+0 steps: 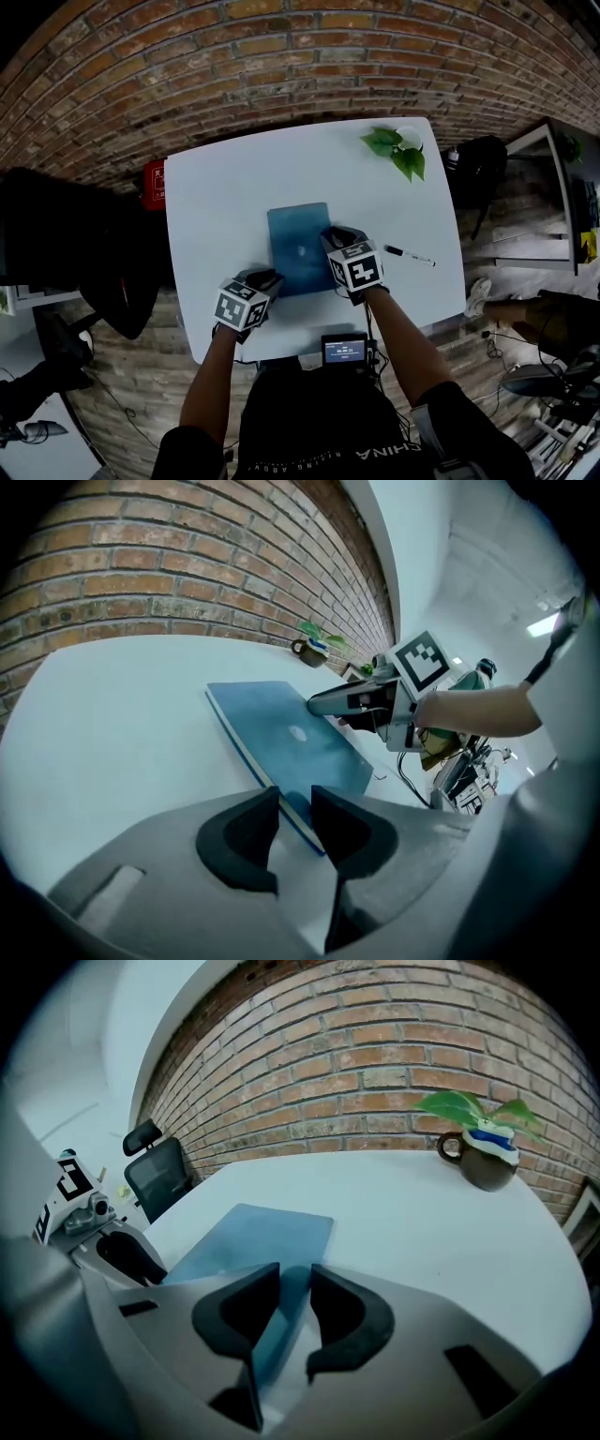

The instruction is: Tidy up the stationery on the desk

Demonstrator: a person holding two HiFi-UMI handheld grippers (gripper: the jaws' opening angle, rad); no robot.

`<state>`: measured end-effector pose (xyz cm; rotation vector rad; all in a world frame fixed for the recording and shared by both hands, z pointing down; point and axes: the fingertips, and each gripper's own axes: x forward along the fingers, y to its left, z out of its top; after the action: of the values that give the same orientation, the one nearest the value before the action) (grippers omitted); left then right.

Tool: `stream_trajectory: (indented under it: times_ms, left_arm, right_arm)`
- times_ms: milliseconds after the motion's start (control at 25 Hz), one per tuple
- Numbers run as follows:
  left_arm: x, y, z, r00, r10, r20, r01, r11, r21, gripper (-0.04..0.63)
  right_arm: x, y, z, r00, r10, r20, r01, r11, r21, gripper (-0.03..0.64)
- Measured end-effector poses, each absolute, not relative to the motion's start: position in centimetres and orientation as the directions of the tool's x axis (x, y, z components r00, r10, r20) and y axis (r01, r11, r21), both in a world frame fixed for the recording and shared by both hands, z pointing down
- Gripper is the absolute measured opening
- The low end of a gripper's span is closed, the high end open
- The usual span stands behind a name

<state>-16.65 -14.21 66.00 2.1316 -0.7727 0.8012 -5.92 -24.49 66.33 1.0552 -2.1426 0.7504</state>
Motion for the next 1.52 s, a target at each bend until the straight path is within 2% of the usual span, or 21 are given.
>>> stream_trajectory:
  times_ms: [160,480,520,600,960,1520]
  left_arm:
    - [-16.7,-14.2,66.1,0.613,-0.289,0.735,-0.733,-0.556,0.392,0.117]
    - [-18.0,-13.7,65.1,0.561,-0.369,0.741,-0.778,-0.54,0.321,0.114]
    - [-18.2,-13.7,64.9,0.552,-0.387,0.739,-0.785,-0.54,0.303,0.085]
    - [-18.4,-13.7,64.4,0.529,-0.426,0.734,-0.801,-0.536,0.266,0.027]
    - [-17.0,-12.4,62.7,0.514,-0.494,0.702,-0.817,-0.532,0.224,0.011]
    - [-17.0,-13.9,62.9,0.432,-0.517,0.739,-0.841,-0.526,0.123,0.011]
  right_arm:
    - [-5.9,-24.5,66.2,-0.484,-0.476,0.734,-0.825,0.528,-0.201,0.113]
    - [-5.1,-23.6,64.4,-0.484,-0.514,0.708,-0.824,0.54,-0.171,0.059]
    - [-5.0,-23.3,64.1,-0.488,-0.516,0.704,-0.821,0.545,-0.17,0.029]
    - [-4.7,-22.5,63.7,-0.5,-0.511,0.7,-0.812,0.558,-0.173,0.009]
    - [-3.7,-19.0,62.6,-0.545,-0.462,0.7,-0.775,0.595,-0.211,0.009]
    - [-3.2,-18.5,62.7,-0.556,-0.443,0.703,-0.773,0.586,-0.242,0.009]
